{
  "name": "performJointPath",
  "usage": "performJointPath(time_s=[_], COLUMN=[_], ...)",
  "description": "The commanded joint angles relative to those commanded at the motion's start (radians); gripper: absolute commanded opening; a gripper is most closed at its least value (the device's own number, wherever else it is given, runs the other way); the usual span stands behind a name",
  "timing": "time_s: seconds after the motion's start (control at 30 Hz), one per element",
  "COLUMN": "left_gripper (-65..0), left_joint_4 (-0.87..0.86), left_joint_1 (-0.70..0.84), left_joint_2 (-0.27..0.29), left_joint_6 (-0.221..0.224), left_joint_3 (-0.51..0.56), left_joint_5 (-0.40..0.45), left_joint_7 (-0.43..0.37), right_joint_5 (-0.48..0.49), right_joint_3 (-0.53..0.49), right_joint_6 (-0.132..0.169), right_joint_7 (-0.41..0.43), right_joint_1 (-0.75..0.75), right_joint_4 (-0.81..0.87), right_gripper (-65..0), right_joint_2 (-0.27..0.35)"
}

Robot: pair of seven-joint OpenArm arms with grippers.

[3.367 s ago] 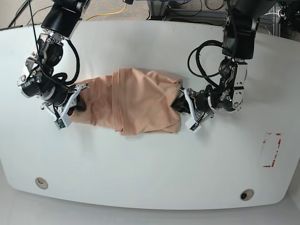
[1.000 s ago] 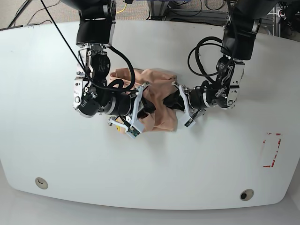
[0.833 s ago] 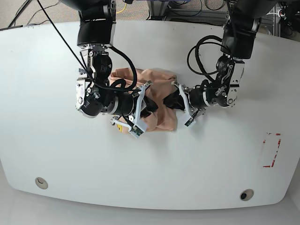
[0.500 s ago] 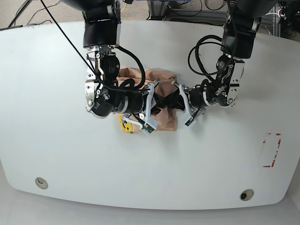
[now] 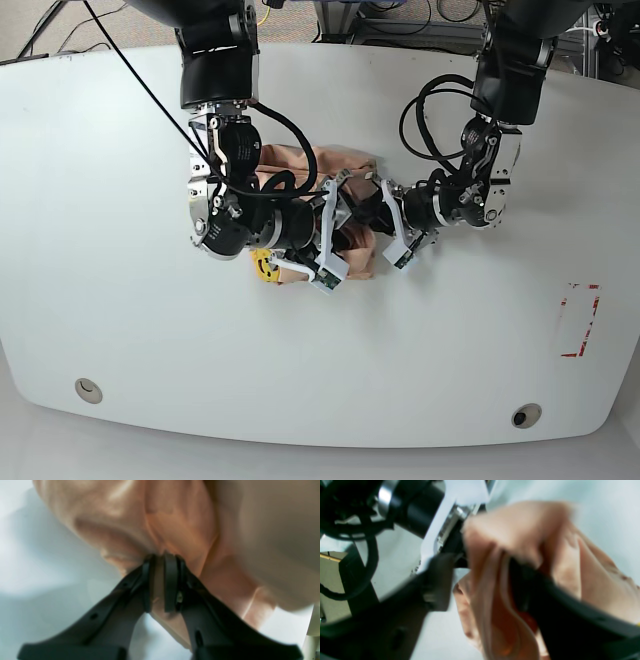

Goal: Layout the t-shirt on the table in an organized manner, then fold the t-shirt properly
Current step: 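Fold the strip end with the right gripper over onto the left gripper's end, then release the right gripper and lift the left gripper off the bundle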

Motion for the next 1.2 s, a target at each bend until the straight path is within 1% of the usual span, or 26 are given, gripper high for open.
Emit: performJointPath(time_s=[0.03,0.07,0.1,0.13,0.27,0.4,0.43,0.53,0.6,0.77,0.83,0.9,0.97,1.13,1.17,1.2], left_gripper=[-58.6,-58.6,-58.6,-58.6,-58.6,-58.6,-58.6,-58.6,-58.8,-58.8,-58.8,-58.8,-58.8,-58.8,-58.8,-58.8], left_joint_4=[0.000,0.000,0.000,0.000,0.000,0.000,0.000,0.000,0.000,0.000,0.000,0.000,0.000,0.000,0.002,0.002], left_joint_1=[0.000,0.000,0.000,0.000,0.000,0.000,0.000,0.000,0.000,0.000,-0.002,-0.002,-0.002,-0.003,-0.003,-0.003], left_joint_2=[0.000,0.000,0.000,0.000,0.002,0.002,0.002,0.002,0.002,0.002,0.002,0.002,0.002,0.002,0.002,0.002], left_joint_6=[0.000,0.000,0.000,0.000,0.000,0.000,0.000,0.000,0.000,0.000,0.000,0.000,0.000,0.000,0.000,0.000], left_joint_3=[0.000,0.000,0.000,0.000,0.000,0.000,0.000,0.000,0.000,0.000,0.000,0.000,0.000,0.000,0.000,0.000], left_joint_5=[0.000,0.000,0.000,0.000,0.000,0.000,0.000,0.000,0.000,0.000,0.000,0.000,0.000,0.000,0.000,0.000], left_joint_7=[0.000,0.000,0.000,0.000,0.000,0.000,0.000,0.000,0.000,0.000,0.000,0.000,-0.002,0.000,0.000,0.000], right_joint_5=[0.000,0.002,0.002,0.003,0.005,0.003,0.003,0.002,0.002,0.002,0.002,0.002,0.000,0.000,0.000,0.000], right_joint_3=[0.000,0.000,0.000,0.000,0.000,0.006,0.006,0.006,0.006,0.006,0.006,0.006,0.006,0.006,0.002,0.000], right_joint_6=[0.000,0.000,0.000,0.000,0.000,0.000,0.000,0.000,0.000,0.000,0.000,0.000,0.000,0.000,0.000,0.000], right_joint_7=[0.000,0.000,0.000,-0.002,-0.006,-0.008,-0.008,-0.008,-0.006,-0.005,-0.005,-0.003,-0.003,0.002,0.012,0.029], right_joint_1=[0.005,0.015,0.026,0.034,0.068,0.103,0.115,0.127,0.127,0.126,0.118,0.086,0.048,-0.021,-0.034,-0.043], right_joint_4=[0.000,0.000,0.000,0.000,0.006,0.006,0.006,0.006,0.006,0.006,0.021,0.049,0.078,0.092,0.091,0.091], right_gripper=[-11.1,-7.6,-4.6,-3.2,-3.0,-3.0,-3.0,-3.0,-3.0,-3.0,-4.1,-9.4,-21.2,-47.1,-49.8,-51.0], right_joint_2=[0.000,0.000,0.000,0.000,0.000,0.023,0.052,0.101,0.155,0.241,0.276,0.296,0.304,0.301,0.301,0.301])
